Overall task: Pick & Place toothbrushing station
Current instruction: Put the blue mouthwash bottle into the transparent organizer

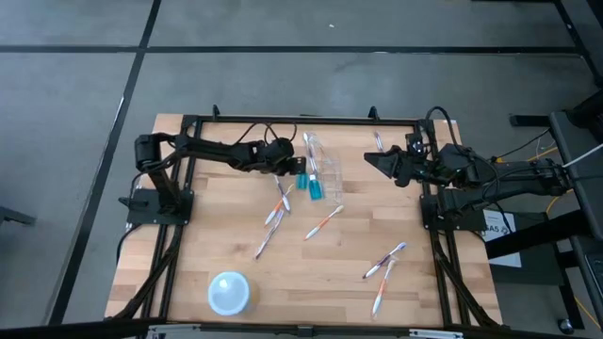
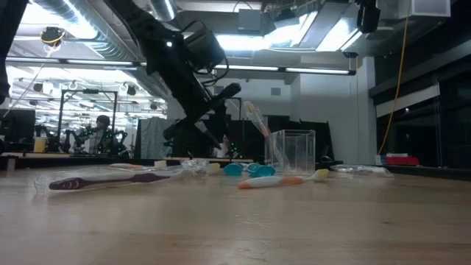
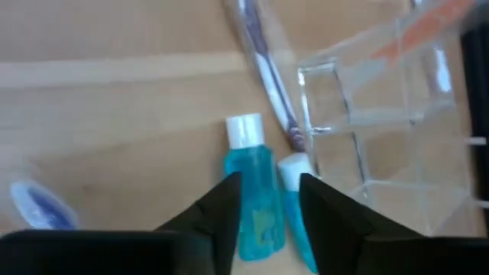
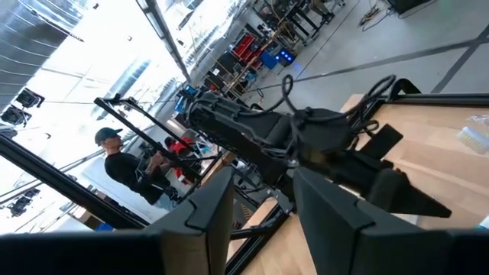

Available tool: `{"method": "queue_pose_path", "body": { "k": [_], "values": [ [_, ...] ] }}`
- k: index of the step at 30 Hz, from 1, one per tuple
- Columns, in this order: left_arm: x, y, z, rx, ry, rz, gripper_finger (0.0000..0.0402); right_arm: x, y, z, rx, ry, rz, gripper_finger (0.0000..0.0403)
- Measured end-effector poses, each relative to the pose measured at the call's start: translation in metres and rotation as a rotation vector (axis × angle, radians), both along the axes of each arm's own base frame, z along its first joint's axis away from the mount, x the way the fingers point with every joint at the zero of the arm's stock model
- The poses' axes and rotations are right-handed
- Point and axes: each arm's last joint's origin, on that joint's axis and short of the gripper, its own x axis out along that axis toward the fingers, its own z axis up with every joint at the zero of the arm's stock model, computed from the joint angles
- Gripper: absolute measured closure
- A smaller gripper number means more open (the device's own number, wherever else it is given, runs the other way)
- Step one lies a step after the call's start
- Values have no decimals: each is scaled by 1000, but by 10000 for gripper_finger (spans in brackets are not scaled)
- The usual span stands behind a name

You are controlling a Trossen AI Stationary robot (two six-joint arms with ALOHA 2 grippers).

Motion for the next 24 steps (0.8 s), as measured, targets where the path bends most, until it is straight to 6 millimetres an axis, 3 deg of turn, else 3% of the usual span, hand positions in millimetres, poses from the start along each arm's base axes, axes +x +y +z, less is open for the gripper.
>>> {"method": "queue_pose_path", "body": {
  "k": [8,15,20,24],
  "values": [
    [-3,10,-1,22,16,5,208,0,1,2,-4,-20,14,261],
    [14,12,-20,-30,26,-52,212,0,1,3,-10,-26,14,261],
    [32,18,-14,18,44,-76,222,0,1,3,-10,-26,14,261],
    [40,22,-18,19,180,-142,226,0,1,3,-6,-27,15,261]
  ]
}}
